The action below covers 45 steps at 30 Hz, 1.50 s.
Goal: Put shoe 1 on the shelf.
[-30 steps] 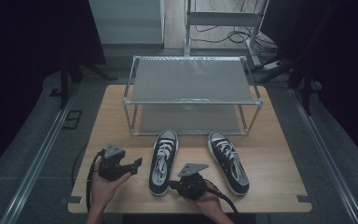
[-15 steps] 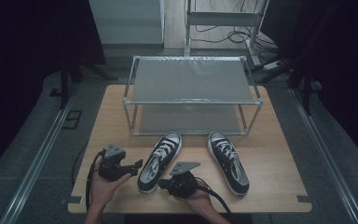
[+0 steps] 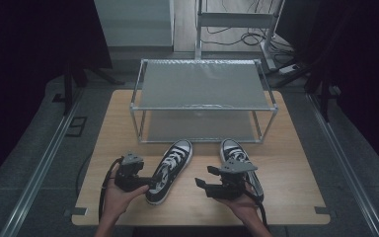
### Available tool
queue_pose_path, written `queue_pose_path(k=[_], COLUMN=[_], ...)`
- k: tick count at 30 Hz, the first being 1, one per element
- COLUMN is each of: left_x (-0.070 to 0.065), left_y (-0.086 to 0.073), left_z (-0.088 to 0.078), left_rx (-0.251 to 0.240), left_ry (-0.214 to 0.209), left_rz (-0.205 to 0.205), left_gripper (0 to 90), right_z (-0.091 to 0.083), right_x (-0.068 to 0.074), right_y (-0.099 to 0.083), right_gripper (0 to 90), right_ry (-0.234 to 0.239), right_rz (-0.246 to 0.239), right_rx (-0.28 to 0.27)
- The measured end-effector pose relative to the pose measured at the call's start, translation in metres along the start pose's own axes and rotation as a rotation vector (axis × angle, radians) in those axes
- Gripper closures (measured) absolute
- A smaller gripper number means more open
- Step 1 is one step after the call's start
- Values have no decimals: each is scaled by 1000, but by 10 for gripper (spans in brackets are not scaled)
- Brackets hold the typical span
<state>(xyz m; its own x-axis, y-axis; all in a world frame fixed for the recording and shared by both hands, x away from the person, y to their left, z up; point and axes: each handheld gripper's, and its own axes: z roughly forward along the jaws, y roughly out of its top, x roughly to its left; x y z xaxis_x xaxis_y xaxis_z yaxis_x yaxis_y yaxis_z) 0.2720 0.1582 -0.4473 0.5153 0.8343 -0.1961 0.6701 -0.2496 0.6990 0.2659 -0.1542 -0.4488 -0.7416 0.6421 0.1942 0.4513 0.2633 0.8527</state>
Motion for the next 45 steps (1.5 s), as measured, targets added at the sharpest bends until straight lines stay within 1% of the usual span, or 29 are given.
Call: queue_pose_path(k=[3,4,6,12,15,18,19,21,23,24,27,29,30,31,33,36,38,40,42,45], left_x=[-5,-6,-8,-12,-16,-19,-20,-21,-20,-19,-18,-18,-18,-18,-18,-17,-16,-16,-16,-15], left_y=[5,7,10,18,22,26,26,29,31,33,36,38,38,39,40,42,42,43,44,43], left_z=[6,9,14,32,43,52,55,61,63,66,74,78,79,81,85,89,91,93,94,93], left_rx=[18,27,43,110,150,192,198,229,229,241,294,315,325,352,381,414,424,444,452,445], left_ry=[-8,0,0,3,19,22,25,36,46,45,57,72,84,97,115,120,117,115,116,109], left_rz=[4,4,6,12,25,34,28,25,11,7,12,21,23,32,32,36,24,23,27,28], left_gripper=[147,141,124,98,98,93,92,93,93,94,89,91,91,91,91,94,104,112,113,124], right_z=[-9,-11,-16,-29,-31,-34,-34,-35,-35,-35,-34,-35,-35,-36,-36,-35,-33,-33,-33,-33], right_x=[-8,-9,-13,-21,-22,-24,-24,-23,-23,-23,-23,-24,-24,-24,-25,-25,-25,-24,-24,-25], right_y=[1,1,3,7,6,6,6,5,5,5,5,5,5,5,5,4,3,3,3,3], right_gripper=[343,343,343,350,352,354,354,353,353,354,353,353,353,353,354,354,354,353,354,356], right_ry=[-13,-17,-28,-56,-61,-66,-68,-71,-73,-76,-82,-91,-95,-97,-101,-102,-109,-110,-112,-114], right_rz=[15,16,23,51,54,60,60,57,55,55,56,50,50,52,53,57,52,48,50,49], right_rx=[-10,-15,-29,-77,-81,-84,-87,-87,-87,-87,-87,-87,-90,-92,-92,-85,-80,-76,-77,-73])
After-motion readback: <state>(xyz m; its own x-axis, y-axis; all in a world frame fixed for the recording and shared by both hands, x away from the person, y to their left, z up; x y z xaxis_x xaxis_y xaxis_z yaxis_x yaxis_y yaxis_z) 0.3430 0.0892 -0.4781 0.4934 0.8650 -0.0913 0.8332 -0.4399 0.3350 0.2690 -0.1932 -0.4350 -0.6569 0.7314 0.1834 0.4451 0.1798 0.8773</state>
